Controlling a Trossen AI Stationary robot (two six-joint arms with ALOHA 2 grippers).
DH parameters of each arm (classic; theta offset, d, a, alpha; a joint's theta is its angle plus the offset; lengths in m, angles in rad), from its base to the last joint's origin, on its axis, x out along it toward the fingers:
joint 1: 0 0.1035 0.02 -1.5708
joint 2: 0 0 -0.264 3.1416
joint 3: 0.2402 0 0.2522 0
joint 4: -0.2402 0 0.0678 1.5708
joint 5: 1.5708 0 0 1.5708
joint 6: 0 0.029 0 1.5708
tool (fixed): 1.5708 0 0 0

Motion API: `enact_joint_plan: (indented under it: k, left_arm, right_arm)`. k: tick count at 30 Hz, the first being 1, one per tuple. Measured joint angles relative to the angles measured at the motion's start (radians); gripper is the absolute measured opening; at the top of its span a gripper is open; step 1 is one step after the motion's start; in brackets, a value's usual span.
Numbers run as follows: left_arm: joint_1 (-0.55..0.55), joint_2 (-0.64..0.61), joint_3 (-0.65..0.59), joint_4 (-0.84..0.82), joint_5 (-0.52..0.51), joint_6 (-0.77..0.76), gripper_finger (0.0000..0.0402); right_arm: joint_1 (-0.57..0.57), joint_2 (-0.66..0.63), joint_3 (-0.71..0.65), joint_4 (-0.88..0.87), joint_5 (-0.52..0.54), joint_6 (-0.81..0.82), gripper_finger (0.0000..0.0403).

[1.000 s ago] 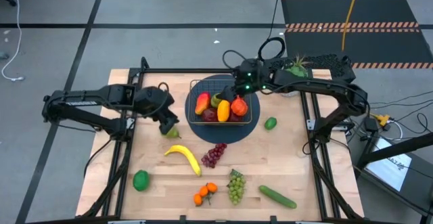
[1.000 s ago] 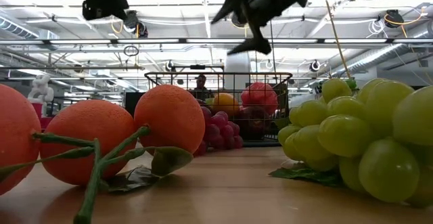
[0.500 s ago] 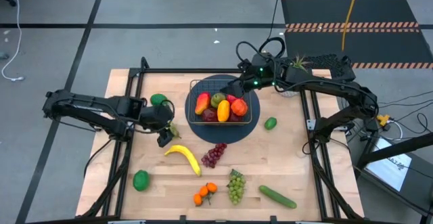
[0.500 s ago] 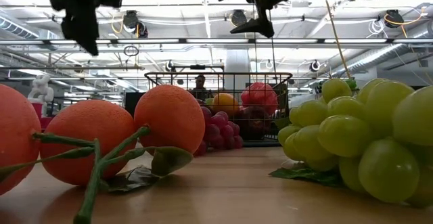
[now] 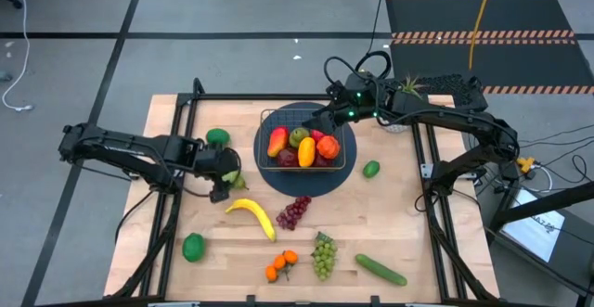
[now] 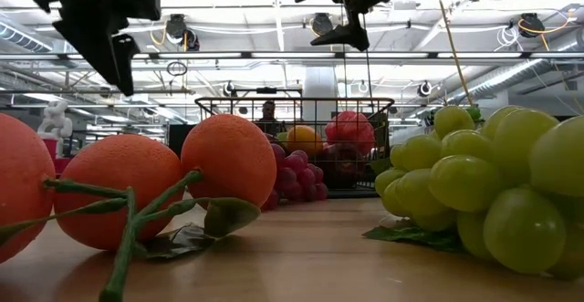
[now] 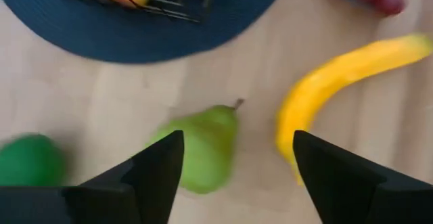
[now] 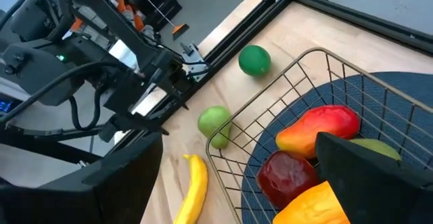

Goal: Build produce basket
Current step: Put the green pear into the wire basket

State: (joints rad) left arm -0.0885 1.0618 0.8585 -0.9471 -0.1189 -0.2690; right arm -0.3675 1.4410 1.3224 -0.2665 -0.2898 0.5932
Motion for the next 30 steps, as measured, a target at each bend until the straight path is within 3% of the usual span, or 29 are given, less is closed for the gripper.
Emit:
enact_joint_plan:
  k: [6,10,19,30]
  left_arm:
    - [0.027,0.057,0.0,0.0,-0.103,0.263,0.0334]
    - [0.027,0.087,0.0,0.028,-0.141,0.42,0.0336]
    - [0.059,0.116,0.001,0.024,-0.082,0.386,0.0317]
    - [0.147,0.195,0.0,0.011,-0.043,0.418,0.0397]
  right_arm:
    - [0.002,0.0,0.0,-0.004,0.0,-0.004,0.038]
    - [0.003,0.0,0.0,-0.016,-0.001,-0.003,0.038]
    - [-0.003,0.0,0.0,-0.016,0.0,-0.019,0.038]
    - [-0.012,0.0,0.0,-0.007,-0.001,-0.03,0.038]
